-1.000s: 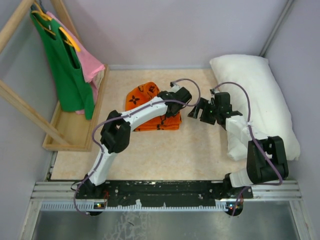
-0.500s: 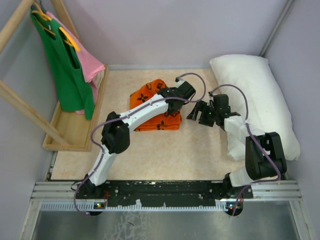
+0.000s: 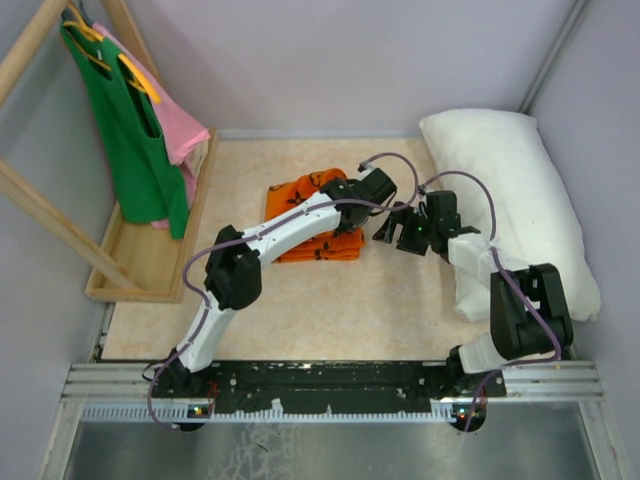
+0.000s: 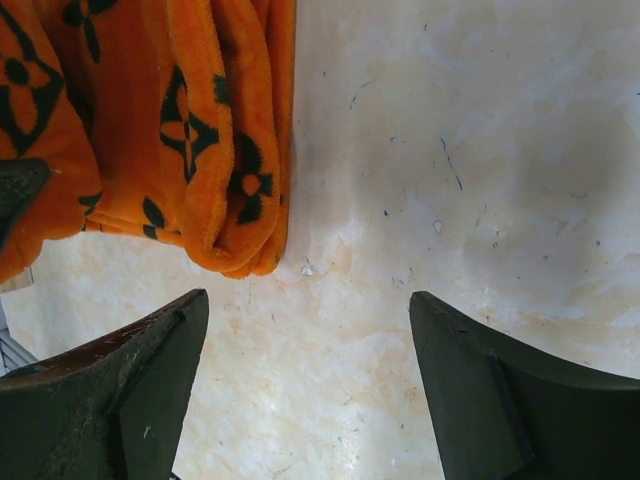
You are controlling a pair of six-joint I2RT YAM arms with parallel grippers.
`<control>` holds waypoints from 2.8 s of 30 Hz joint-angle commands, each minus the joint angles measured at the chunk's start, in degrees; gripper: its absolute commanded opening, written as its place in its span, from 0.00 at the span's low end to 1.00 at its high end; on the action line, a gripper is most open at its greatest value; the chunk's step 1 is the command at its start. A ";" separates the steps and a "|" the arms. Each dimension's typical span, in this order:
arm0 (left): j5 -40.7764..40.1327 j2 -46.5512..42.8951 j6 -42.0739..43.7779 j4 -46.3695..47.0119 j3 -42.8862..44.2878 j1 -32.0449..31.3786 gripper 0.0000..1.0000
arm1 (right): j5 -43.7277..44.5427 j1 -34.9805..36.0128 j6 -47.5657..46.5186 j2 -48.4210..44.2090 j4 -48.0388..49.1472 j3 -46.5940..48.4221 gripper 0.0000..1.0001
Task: Remove the pillowcase from the pillow
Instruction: Fold the pillowcase at the center of the board.
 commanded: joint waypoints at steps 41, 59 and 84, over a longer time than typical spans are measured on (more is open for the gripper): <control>39.01 -35.84 -5.41 56.54 -61.69 22.25 0.09 | 1.42 15.29 -1.39 31.58 6.01 43.24 0.00; 42.14 -37.14 -4.41 57.23 -55.25 23.83 0.49 | -2.36 11.43 -2.21 19.94 20.15 26.53 0.06; 49.59 -17.69 -9.86 78.32 -56.85 39.26 0.11 | -6.13 6.42 9.79 31.59 40.95 14.42 0.00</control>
